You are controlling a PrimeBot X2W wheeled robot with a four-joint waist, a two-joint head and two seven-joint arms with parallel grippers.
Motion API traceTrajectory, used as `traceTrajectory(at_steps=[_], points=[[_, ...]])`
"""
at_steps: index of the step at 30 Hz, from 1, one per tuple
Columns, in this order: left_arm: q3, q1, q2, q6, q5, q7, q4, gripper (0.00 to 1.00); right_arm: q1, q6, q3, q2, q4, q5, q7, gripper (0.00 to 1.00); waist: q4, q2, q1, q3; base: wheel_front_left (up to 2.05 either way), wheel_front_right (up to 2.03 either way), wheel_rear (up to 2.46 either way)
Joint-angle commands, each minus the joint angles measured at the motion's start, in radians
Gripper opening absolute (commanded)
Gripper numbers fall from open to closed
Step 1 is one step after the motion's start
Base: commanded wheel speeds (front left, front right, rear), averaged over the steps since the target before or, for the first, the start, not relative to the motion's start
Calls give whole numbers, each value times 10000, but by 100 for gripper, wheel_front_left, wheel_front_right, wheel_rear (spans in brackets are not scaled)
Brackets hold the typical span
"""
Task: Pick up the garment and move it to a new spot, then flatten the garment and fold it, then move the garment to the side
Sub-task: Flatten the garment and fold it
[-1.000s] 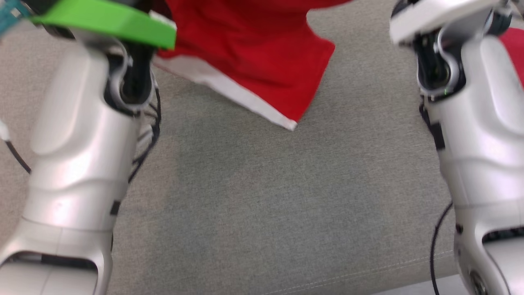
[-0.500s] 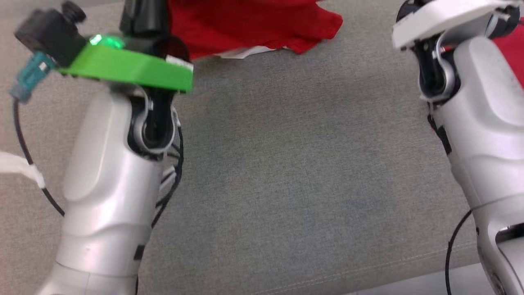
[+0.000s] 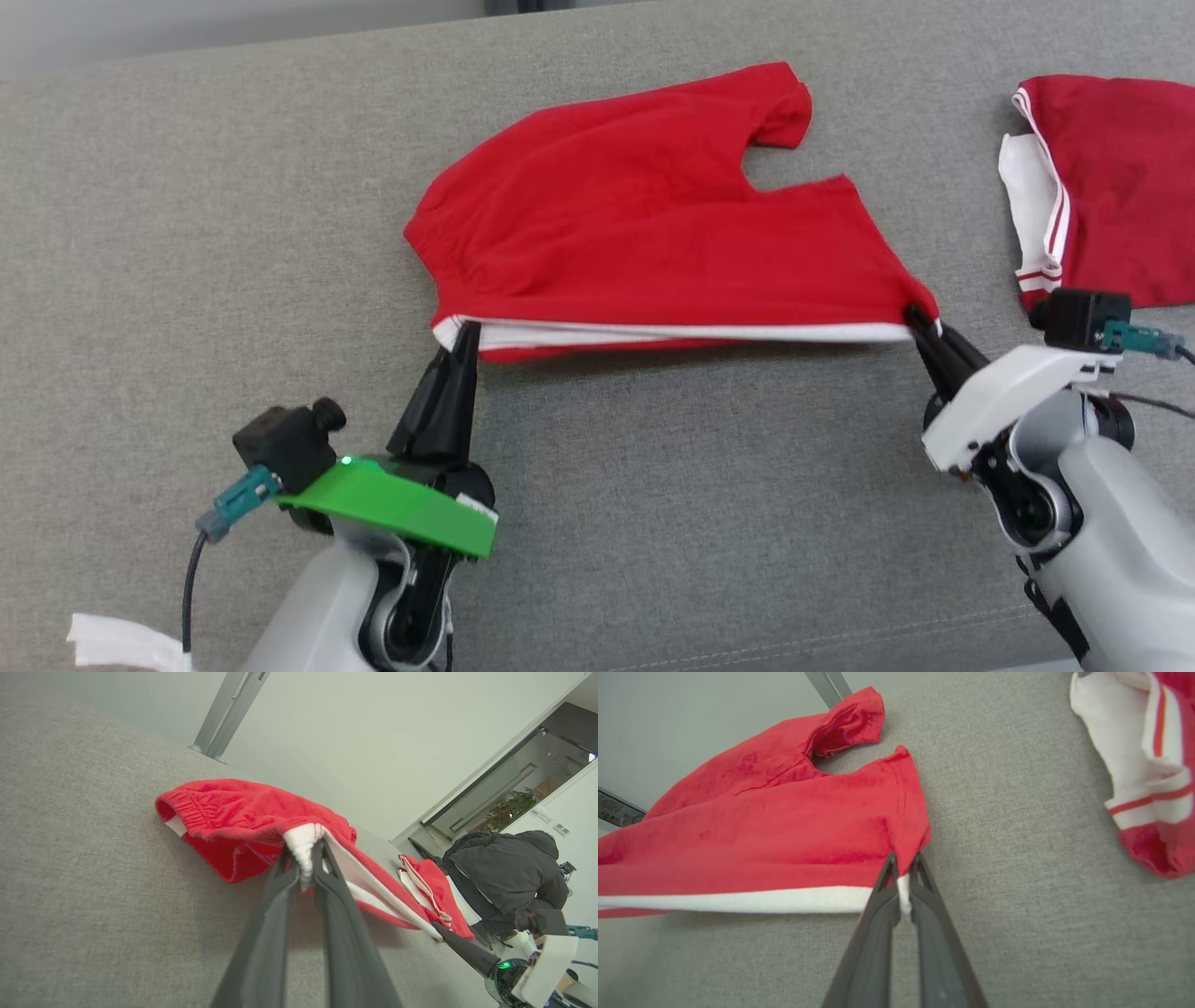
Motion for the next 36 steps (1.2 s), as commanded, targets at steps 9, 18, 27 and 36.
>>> traceTrajectory(at_steps=[9,18,27,36], points=[[-929,1721,1383,11,-1191,858,-343,0,3360,-10,-2072,332,-2918,-1375,3543,0,388,0,0,-1058,0,0,0],[-1563,2859,2287,350,-1815,2792,-1274,0,6143,-12,-4558,2109,-6840,-3580,8171,0,616,0,0,-1243,0,0,0],[-1699,3455,2724,680,-2232,3619,-2735,0,6738,-9,-5420,2608,-9557,-3984,10475,0,749,0,0,-1088,0,0,0],[-1596,1292,1740,576,-2190,3694,-2306,0,3658,-7,-4802,1569,-8367,-4144,9836,0,1117,0,0,-680,0,0,0]])
